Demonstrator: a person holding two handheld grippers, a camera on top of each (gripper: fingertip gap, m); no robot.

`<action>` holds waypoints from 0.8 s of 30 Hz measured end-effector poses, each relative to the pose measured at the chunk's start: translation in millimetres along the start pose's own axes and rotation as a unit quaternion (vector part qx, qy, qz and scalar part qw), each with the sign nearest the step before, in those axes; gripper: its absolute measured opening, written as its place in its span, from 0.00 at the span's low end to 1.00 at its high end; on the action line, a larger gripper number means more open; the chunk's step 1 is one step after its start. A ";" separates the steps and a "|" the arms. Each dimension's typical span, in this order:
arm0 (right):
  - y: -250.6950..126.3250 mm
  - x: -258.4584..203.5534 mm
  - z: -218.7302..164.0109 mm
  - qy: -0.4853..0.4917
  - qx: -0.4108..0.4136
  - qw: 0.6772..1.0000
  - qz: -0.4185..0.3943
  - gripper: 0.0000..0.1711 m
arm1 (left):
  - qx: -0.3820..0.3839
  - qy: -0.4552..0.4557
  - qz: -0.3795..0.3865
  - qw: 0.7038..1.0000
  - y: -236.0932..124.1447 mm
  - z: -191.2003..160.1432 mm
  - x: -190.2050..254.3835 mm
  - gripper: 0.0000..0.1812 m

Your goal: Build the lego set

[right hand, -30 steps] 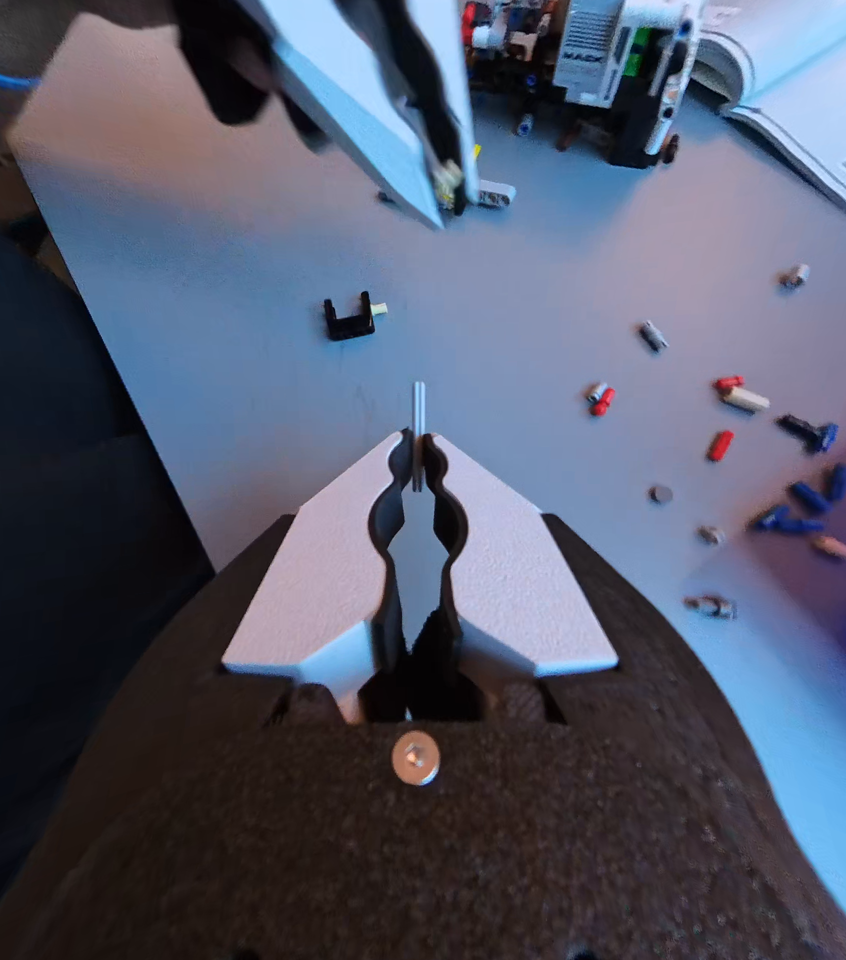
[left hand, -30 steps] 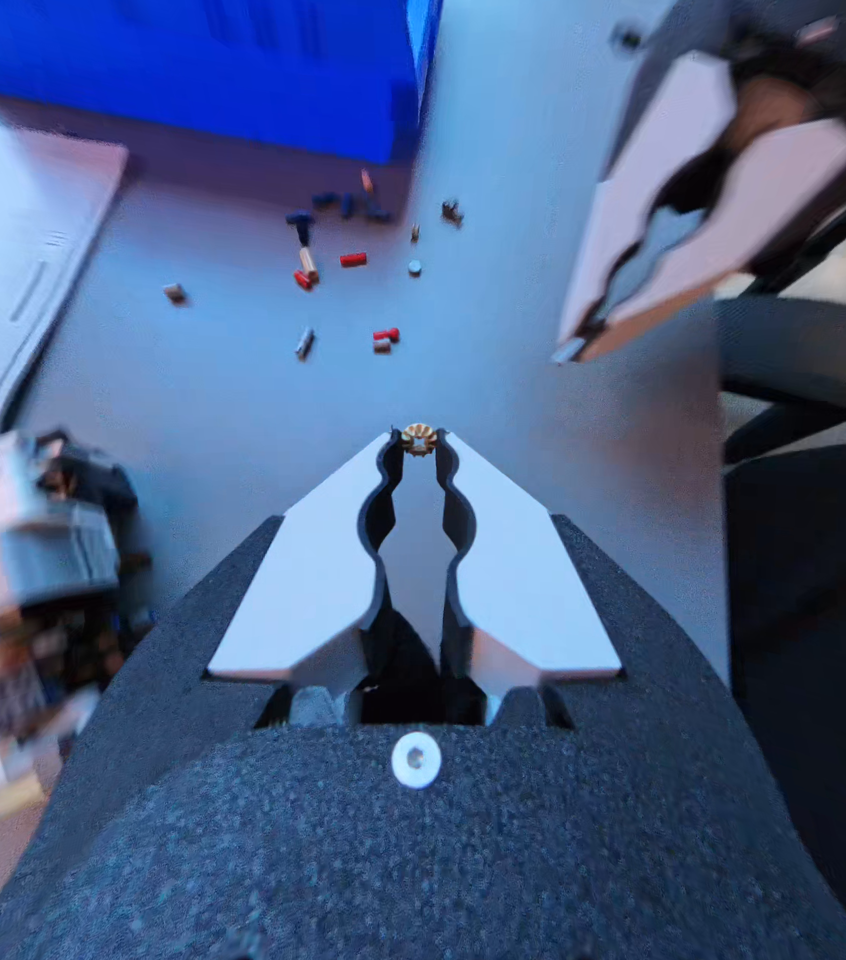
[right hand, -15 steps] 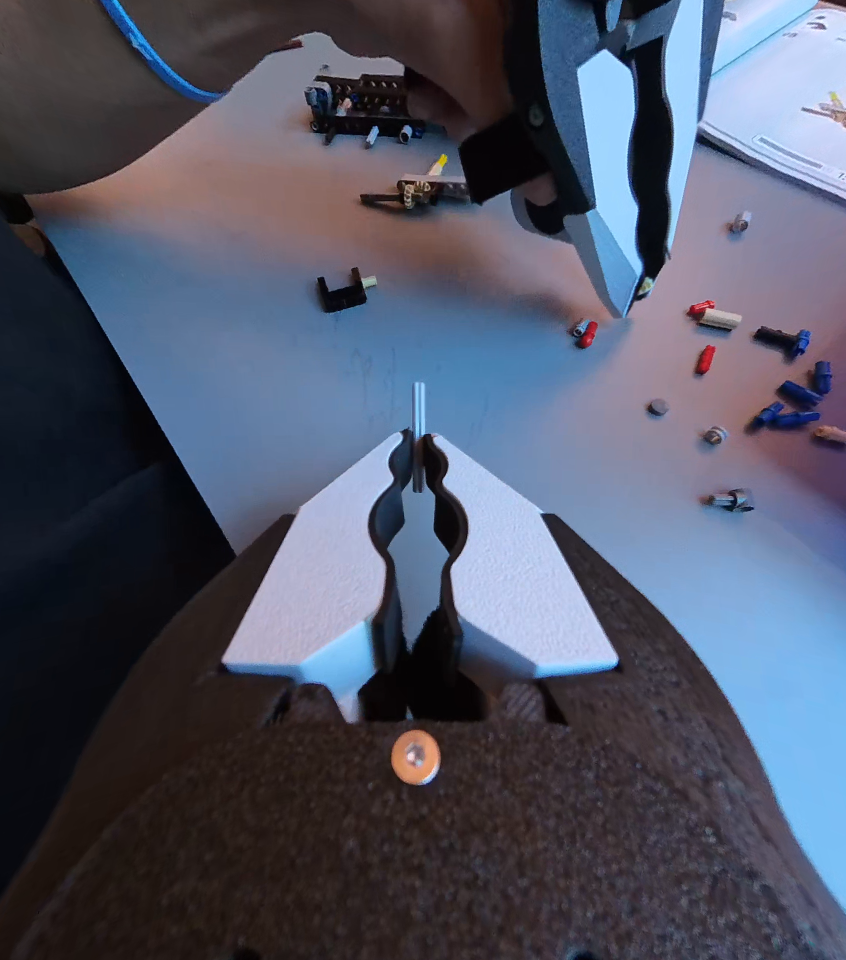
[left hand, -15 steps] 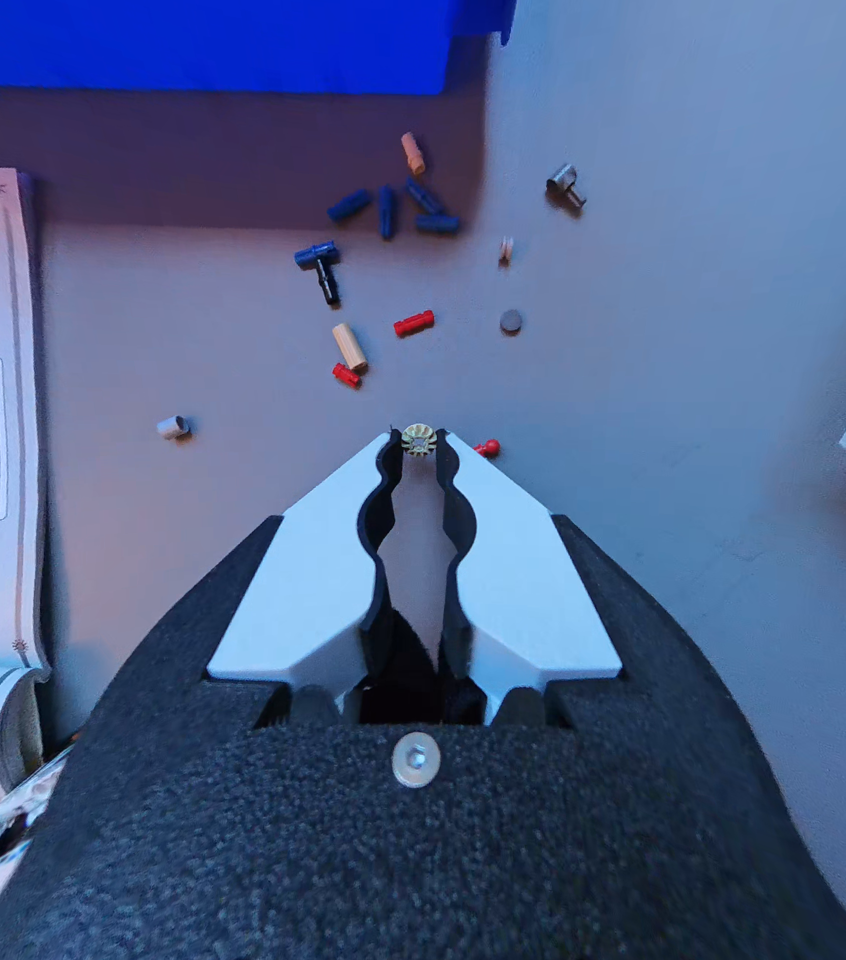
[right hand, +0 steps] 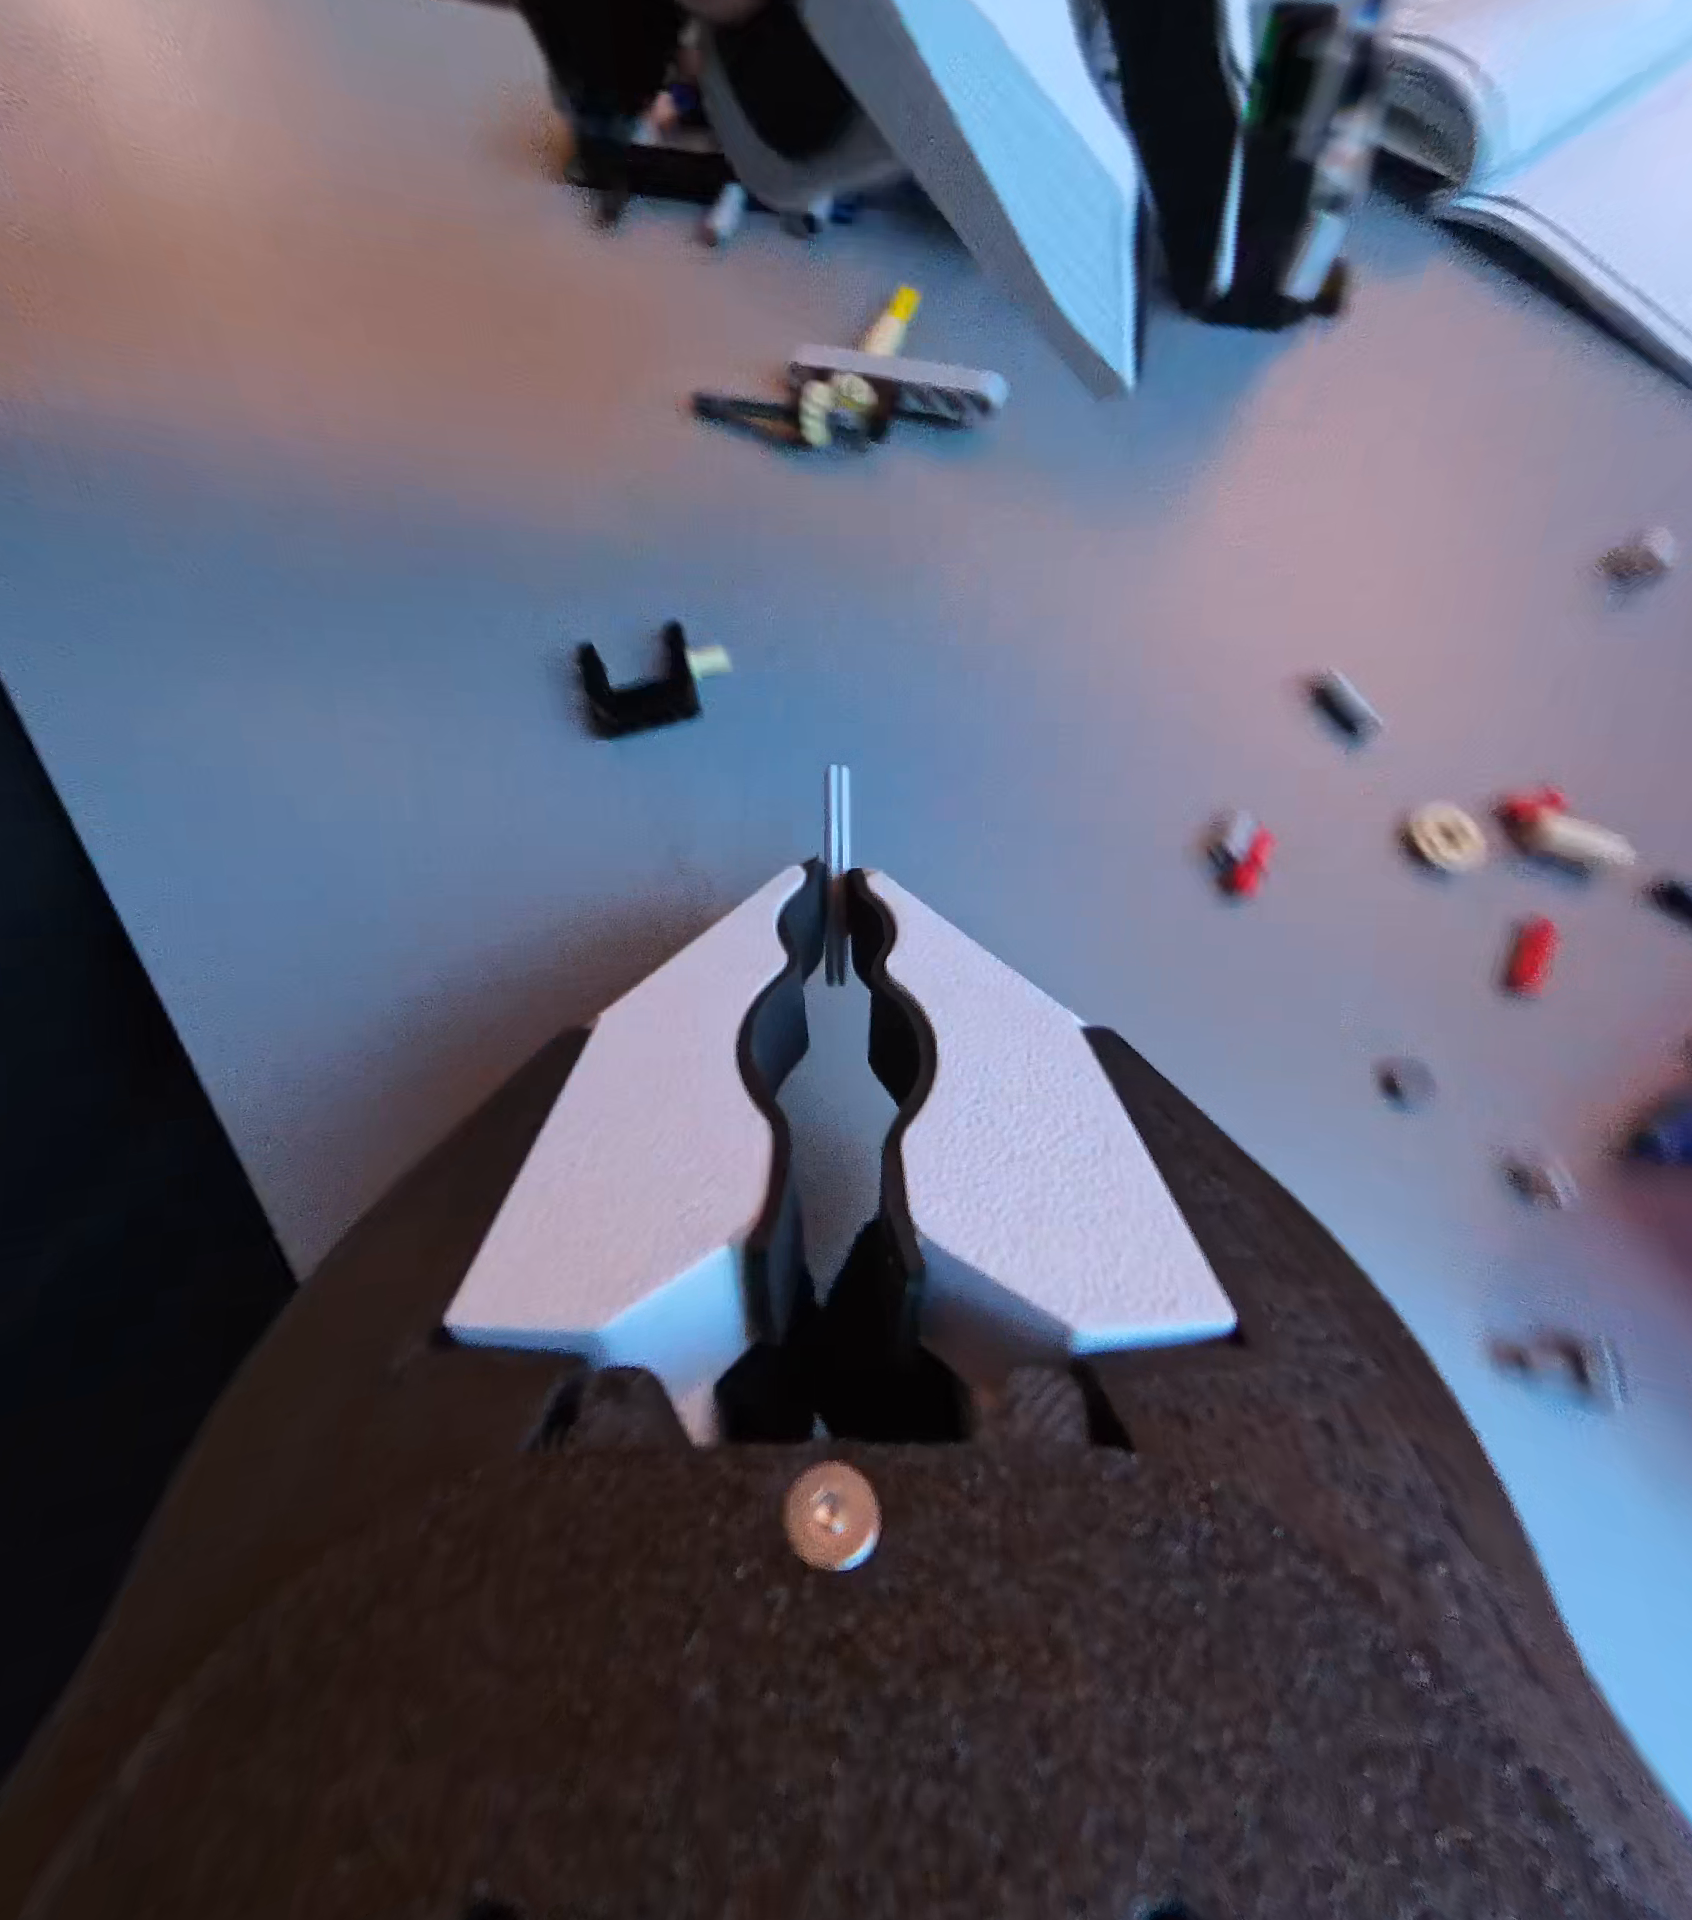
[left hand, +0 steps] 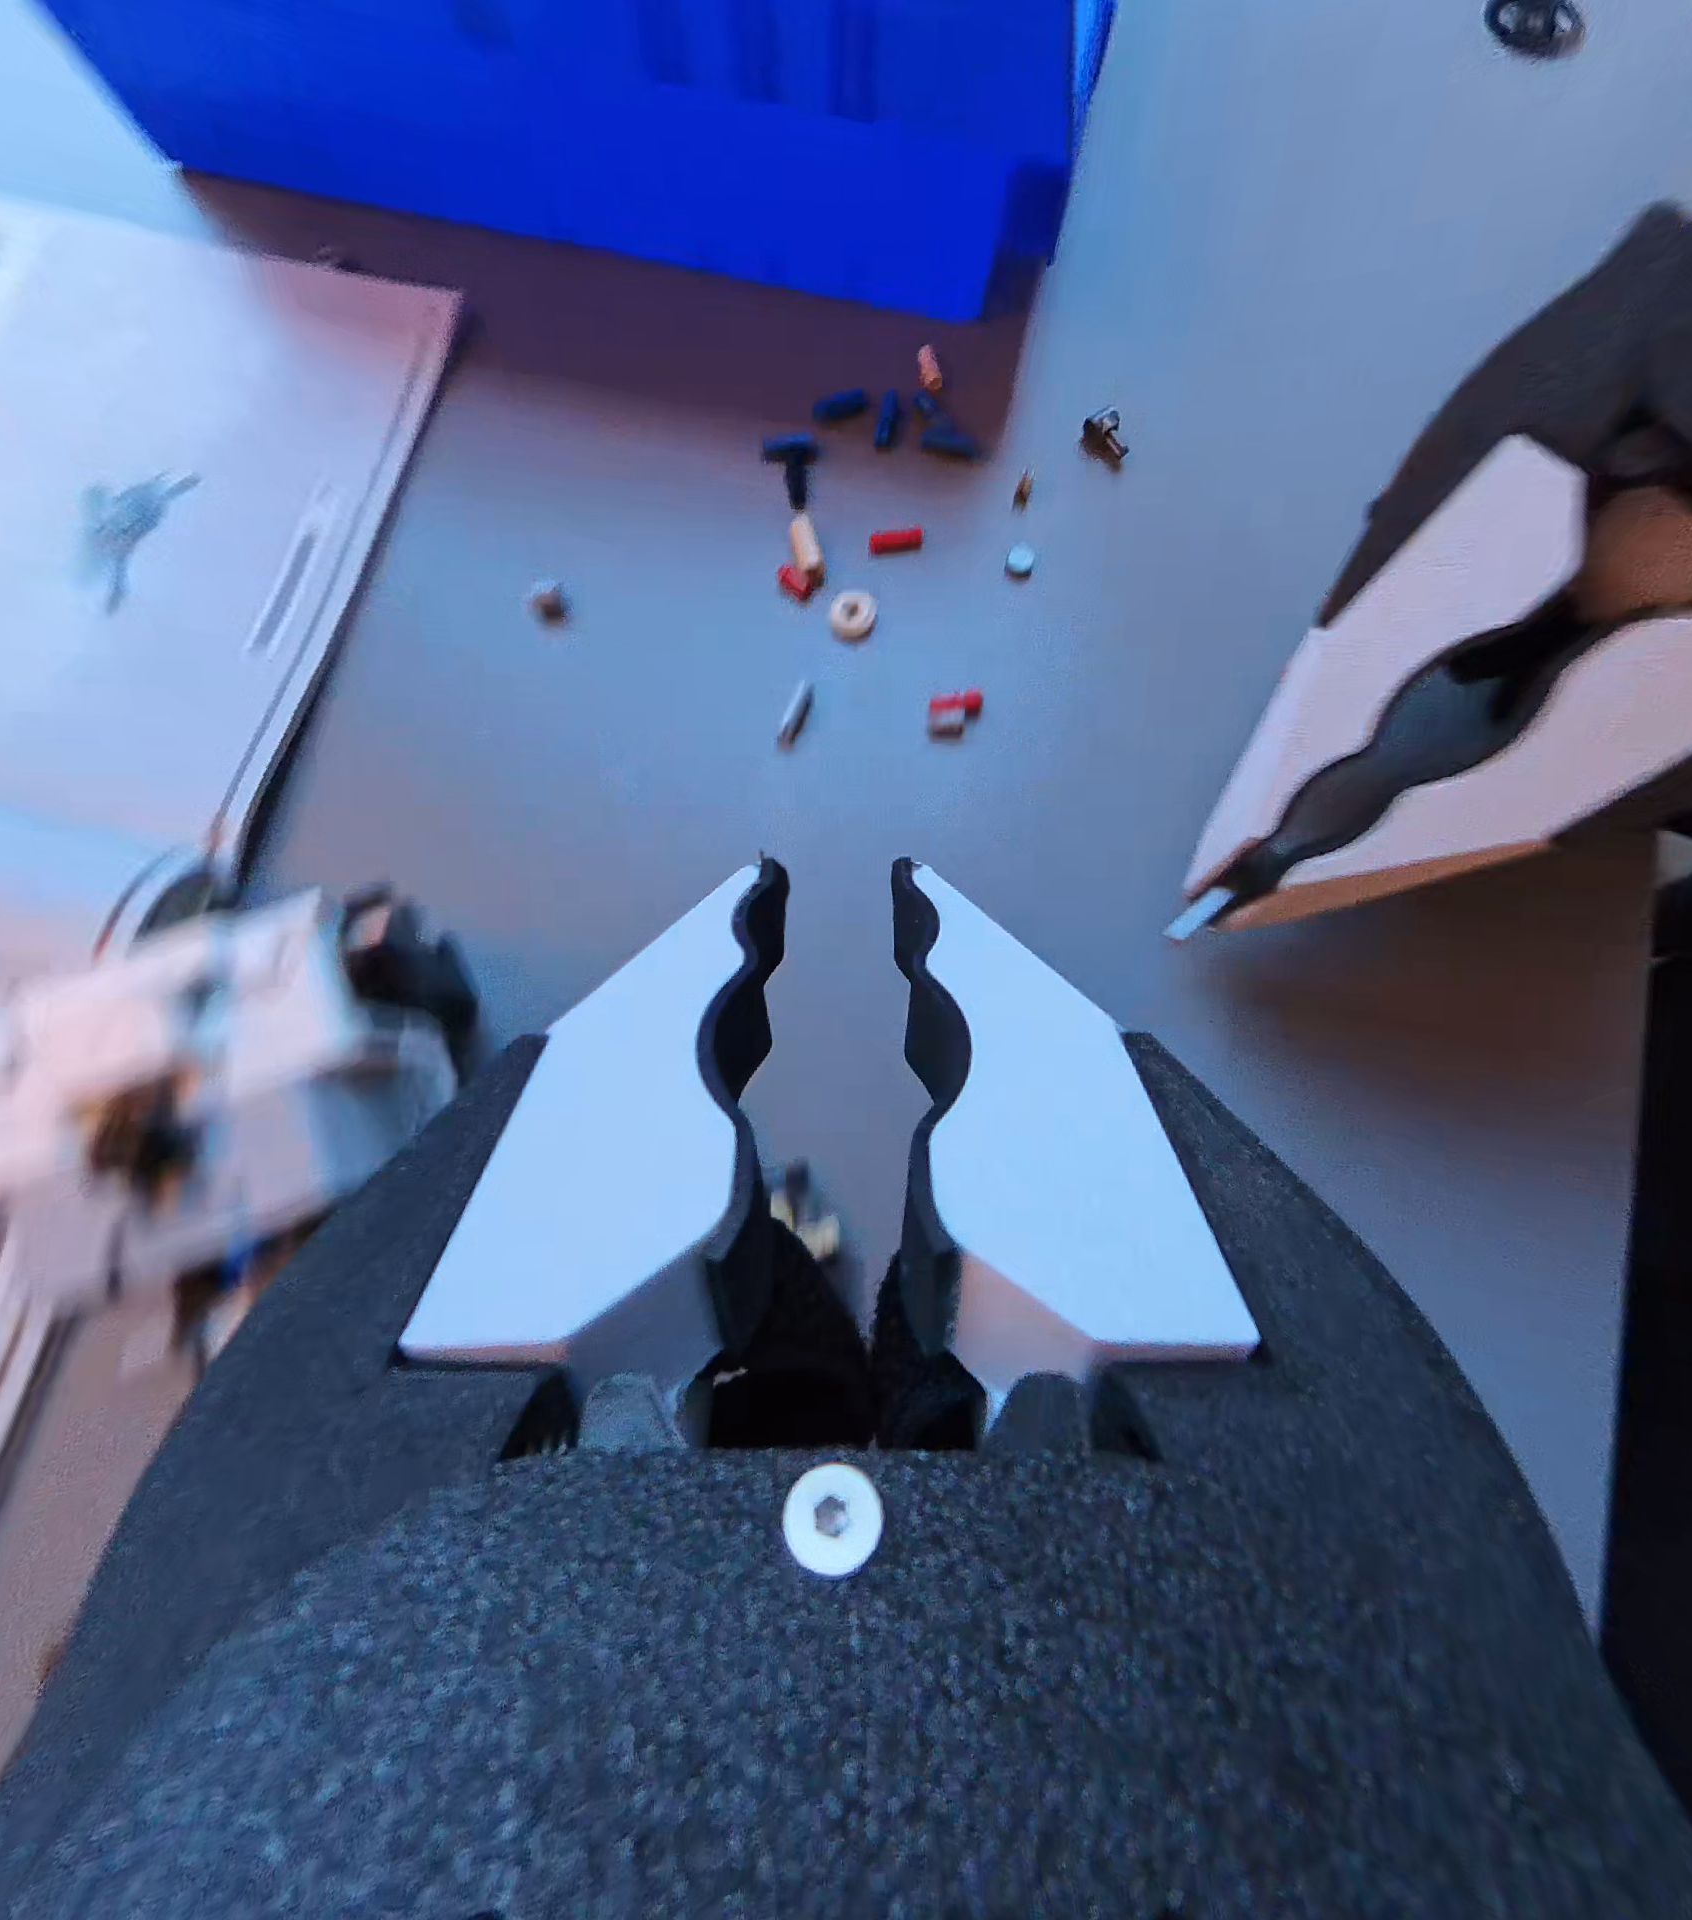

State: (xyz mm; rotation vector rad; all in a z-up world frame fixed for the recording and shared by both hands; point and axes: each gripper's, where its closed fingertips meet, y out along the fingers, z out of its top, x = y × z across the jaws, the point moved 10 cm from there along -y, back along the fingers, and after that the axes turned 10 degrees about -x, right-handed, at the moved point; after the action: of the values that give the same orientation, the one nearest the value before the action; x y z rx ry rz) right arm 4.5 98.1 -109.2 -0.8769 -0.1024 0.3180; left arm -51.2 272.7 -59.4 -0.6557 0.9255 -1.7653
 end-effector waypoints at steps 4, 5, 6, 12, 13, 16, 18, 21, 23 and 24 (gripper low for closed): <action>31.8 -10.0 42.2 -0.079 -0.015 0.996 0.036 0.02 | 0.052 -0.086 0.048 0.994 -59.4 -86.0 5.5 0.09; 39.6 -12.8 51.3 -0.099 -0.024 0.994 0.048 0.02 | 0.063 -0.117 0.066 0.989 -71.0 -111.4 9.4 0.09; 47.3 -15.2 59.6 -0.116 -0.034 0.991 0.056 0.02 | 0.075 -0.149 0.081 0.983 -81.2 -135.8 15.0 0.09; 81.5 -32.2 90.6 -0.190 -0.087 0.973 0.098 0.02 | 0.155 -0.333 0.184 0.912 -133.1 -244.5 47.1 0.09; 83.5 -33.7 93.2 -0.194 -0.093 0.971 0.104 0.02 | 0.152 -0.353 0.205 0.900 -139.6 -257.3 48.1 0.10; 84.9 -36.3 98.2 -0.208 -0.111 0.966 0.110 0.02 | 0.124 -0.382 0.261 0.878 -152.5 -288.0 43.0 0.10; 86.0 -37.2 101.3 -0.209 -0.122 0.964 0.113 0.02 | 0.109 -0.384 0.269 0.877 -155.3 -299.1 35.2 0.11; 88.7 -38.0 104.5 -0.200 -0.127 0.963 0.128 0.03 | 0.088 -0.369 0.270 0.885 -154.2 -301.6 18.1 0.11; 89.5 -38.2 105.6 -0.190 -0.129 0.963 0.139 0.05 | 0.075 -0.350 0.276 0.892 -151.3 -296.5 4.3 0.11; 89.7 -37.9 105.7 -0.186 -0.129 0.964 0.139 0.05 | 0.067 -0.341 0.281 0.895 -149.3 -293.5 -2.9 0.11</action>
State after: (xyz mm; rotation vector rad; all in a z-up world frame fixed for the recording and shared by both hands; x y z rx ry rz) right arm -75.2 217.7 -109.2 -1.0850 -0.3782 0.7448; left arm -355.6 391.3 -100.4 -0.7522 0.4277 -0.9567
